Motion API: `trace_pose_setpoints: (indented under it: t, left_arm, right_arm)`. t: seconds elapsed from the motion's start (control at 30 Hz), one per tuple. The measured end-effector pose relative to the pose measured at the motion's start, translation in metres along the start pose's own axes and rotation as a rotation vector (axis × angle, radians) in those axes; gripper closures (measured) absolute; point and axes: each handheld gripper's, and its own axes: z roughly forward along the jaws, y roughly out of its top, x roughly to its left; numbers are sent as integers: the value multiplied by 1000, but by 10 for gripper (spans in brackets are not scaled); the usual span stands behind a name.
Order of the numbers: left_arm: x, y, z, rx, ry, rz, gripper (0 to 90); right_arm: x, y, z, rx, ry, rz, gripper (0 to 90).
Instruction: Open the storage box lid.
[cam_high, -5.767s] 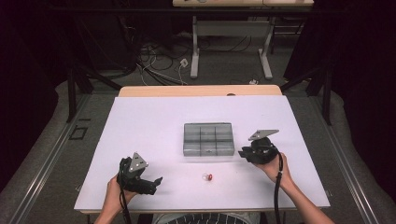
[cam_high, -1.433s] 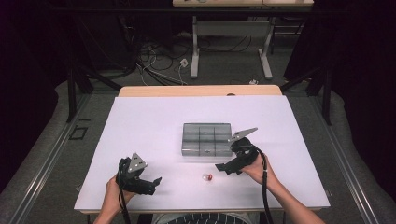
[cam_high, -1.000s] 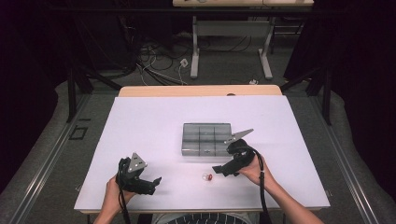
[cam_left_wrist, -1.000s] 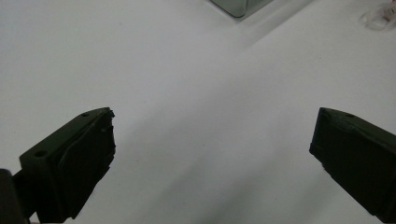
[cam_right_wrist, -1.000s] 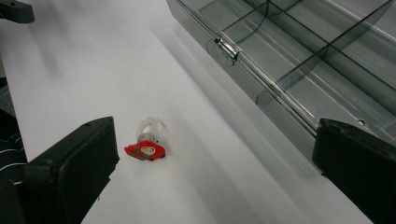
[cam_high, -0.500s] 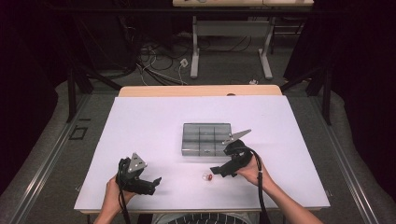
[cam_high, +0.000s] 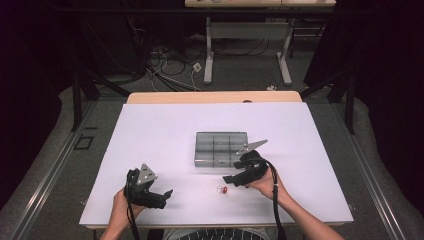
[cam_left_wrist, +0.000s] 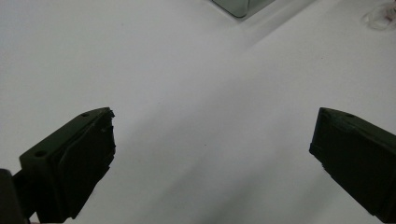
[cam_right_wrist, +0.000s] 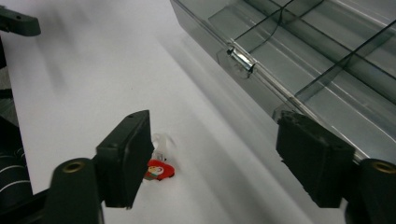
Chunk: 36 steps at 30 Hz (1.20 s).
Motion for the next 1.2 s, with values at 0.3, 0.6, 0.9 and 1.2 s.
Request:
trace_pose_setpoints:
  t: [0.3,0.6,0.9,1.2]
  left_arm:
    - [0,0,0,3,1,3,0]
    - [-1,0,0,7,1,0,0]
    - [-1,0,0,-7,5,-5,0]
    - [0,0,0,2,6,2,0]
  right_arm:
    - [-2,1,4,-11,-21,6,478]
    - [-2,3,8,-26,-41,-1,646]
    - [1,6,13,-6,-52,12,708]
    - [-2,7,20,-33,-68,39,770]
